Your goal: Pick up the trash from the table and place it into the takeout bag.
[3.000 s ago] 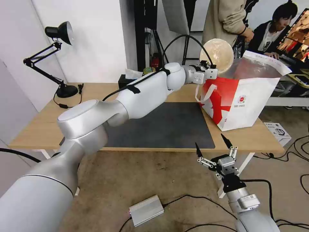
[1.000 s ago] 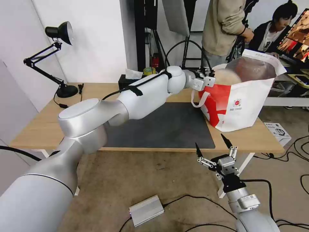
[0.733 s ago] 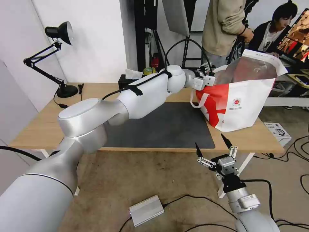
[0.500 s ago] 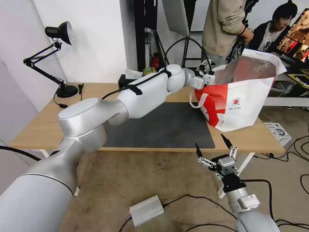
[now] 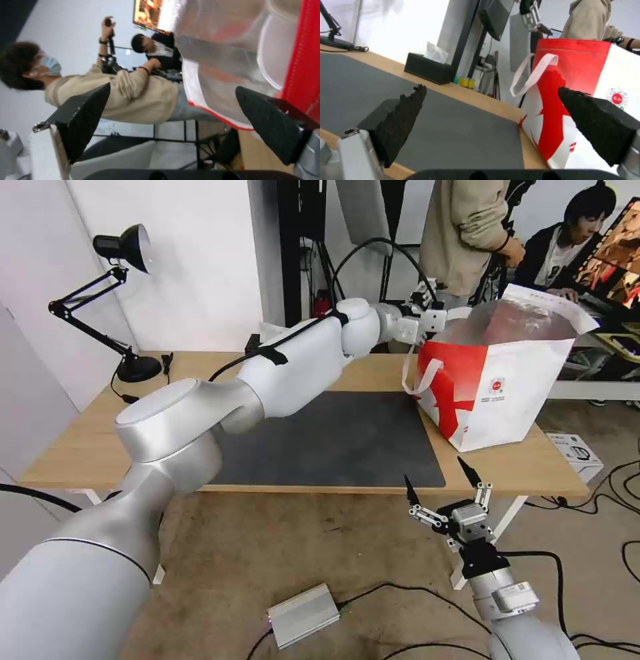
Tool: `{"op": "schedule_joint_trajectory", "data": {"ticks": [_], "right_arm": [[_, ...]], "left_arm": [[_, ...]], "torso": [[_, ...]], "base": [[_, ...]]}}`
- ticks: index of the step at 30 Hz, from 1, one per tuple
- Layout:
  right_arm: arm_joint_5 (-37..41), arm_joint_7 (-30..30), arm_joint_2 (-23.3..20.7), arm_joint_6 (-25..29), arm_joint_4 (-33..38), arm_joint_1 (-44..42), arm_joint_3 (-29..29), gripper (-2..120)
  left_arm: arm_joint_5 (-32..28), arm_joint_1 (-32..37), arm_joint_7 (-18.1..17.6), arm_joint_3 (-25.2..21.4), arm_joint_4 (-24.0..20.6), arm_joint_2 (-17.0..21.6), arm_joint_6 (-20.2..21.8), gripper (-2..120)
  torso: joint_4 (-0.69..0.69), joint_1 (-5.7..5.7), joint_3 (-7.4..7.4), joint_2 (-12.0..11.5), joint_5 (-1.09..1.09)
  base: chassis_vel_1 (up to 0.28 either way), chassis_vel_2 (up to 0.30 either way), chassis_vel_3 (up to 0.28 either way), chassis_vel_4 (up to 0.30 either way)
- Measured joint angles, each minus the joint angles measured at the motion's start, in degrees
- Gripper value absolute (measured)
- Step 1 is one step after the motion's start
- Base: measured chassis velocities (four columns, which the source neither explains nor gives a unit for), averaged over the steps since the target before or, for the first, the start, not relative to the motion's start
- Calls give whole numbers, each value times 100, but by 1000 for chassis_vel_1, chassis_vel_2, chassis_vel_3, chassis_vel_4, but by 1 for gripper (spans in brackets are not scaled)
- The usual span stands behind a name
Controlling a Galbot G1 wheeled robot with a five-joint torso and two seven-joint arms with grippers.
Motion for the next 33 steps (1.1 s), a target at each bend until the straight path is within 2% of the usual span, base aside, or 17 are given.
{"op": "schedule_joint_trajectory", "data": {"ticks": [2, 8, 18, 21, 22, 25, 33], "right_arm": [[0, 0, 0, 0, 0, 0, 0, 100], [0, 0, 0, 0, 0, 0, 0, 100], [0, 0, 0, 0, 0, 0, 0, 100], [0, 0, 0, 0, 0, 1, 0, 100], [0, 0, 0, 0, 0, 1, 0, 100], [0, 0, 0, 0, 0, 0, 0, 100], [0, 0, 0, 0, 0, 0, 0, 100]], "left_arm": [[-56, -1, -14, -161, 9, 3, -121, 100], [-439, 0, -13, -327, -32, 8, -140, 100], [-1680, 128, -238, -806, -92, 81, -102, 100], [-2471, 259, -534, -863, -372, 334, -14, 100], [-2471, 259, -534, -863, -372, 334, -14, 100], [-3151, 446, -778, -937, -715, 634, 89, 100], [-4048, 813, -1091, -1144, -1229, 1142, 38, 100]], "torso": [[0, 0, 0, 0, 0], [0, 0, 0, 0, 0], [-1, 0, 0, 0, 0], [0, 0, 0, 0, 0], [0, 0, 0, 0, 0], [0, 0, 0, 0, -1], [-1, 0, 0, 0, -1]], "base": [[0, 0, 0, 0], [0, 0, 0, 0], [0, 0, 0, 0], [0, 0, 0, 0], [0, 0, 0, 0], [0, 0, 0, 0], [0, 0, 0, 0]]}}
